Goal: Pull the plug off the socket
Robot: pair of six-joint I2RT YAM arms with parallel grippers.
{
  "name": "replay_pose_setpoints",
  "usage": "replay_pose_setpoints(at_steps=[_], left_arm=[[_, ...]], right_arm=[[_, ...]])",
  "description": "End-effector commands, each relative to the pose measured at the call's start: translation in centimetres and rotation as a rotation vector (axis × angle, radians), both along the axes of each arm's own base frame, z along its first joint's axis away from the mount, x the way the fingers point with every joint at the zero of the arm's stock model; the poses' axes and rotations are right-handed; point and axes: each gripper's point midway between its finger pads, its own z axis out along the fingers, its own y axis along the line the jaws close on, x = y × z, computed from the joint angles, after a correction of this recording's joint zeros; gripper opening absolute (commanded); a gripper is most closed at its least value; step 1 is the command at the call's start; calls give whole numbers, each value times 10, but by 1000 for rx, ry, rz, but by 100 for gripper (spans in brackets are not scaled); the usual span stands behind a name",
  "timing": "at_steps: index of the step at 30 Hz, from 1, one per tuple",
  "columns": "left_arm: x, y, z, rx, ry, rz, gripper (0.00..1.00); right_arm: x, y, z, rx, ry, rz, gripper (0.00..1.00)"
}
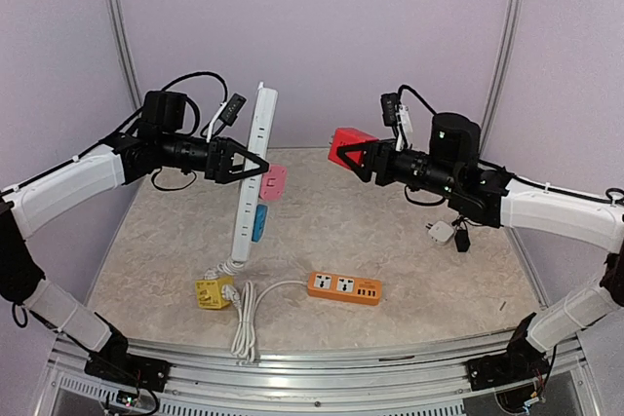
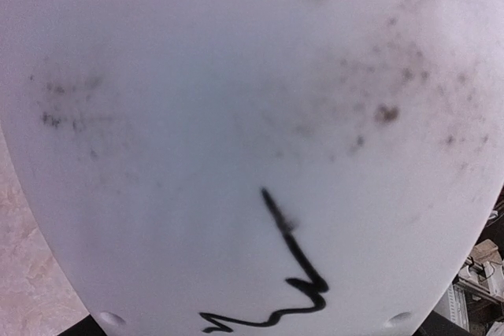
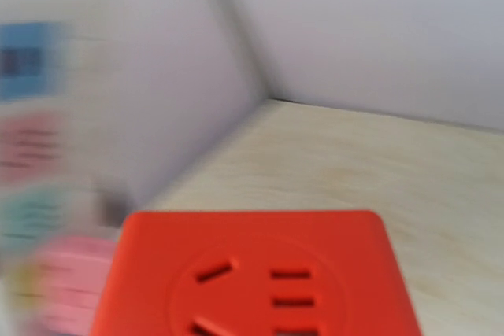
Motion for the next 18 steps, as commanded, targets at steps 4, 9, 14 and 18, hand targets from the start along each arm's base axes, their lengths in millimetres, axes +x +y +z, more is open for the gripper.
replay_pose_setpoints(at_steps=[4,9,14,18], left_arm=[[2,8,8,-18,-55,47,4],[8,10,-1,-5,-51,68,4],[9,10,-10,9,-27,72,4],[8,10,-8,5,-33,73,4]], right_arm=[[51,-90,-92,-290,130,-414,0],[59,-131,-129,-339,129,-560,1],[72,-145,-165,-362,186,-589,1],[82,-156,-192,-405,219,-608,1]])
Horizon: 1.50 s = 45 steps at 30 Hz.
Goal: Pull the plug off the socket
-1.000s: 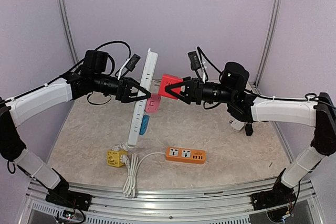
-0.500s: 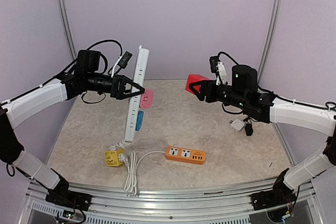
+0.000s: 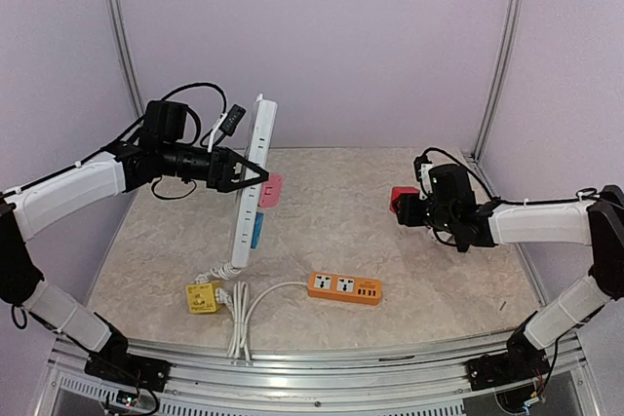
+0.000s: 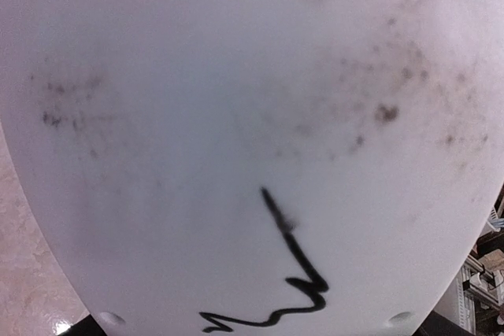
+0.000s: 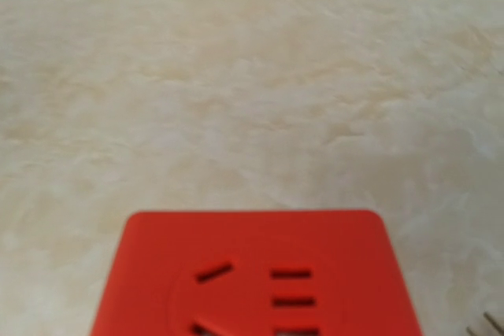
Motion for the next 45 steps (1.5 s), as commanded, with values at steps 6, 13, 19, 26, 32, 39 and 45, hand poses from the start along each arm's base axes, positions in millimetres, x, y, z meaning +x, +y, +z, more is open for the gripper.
replay_pose_setpoints(at_steps=[6,13,19,26,32,39,45], left_arm=[[-1,2,17,-38,-54,-3,5],[-1,1,16,-38,-48,-3,4],[0,1,15,-37,-45,-1,4],[0,-1,14,-38,-36,-5,4],[0,-1,13,-35,-36,-3,4],[1,-1,12,-35,-34,-3,4],[0,-1,13,-37,-32,-7,4]], right_arm=[[30,-18,-31,-23,-6,-49,2],[38,-22,-49,-60,-13,-68,3],[40,-25,-66,-82,3,-85,5],[40,-25,-81,-84,23,-91,9],[40,-27,-94,-99,43,-99,14],[35,-30,-96,-106,51,-102,33],[30,-32,-83,-106,27,-89,65]])
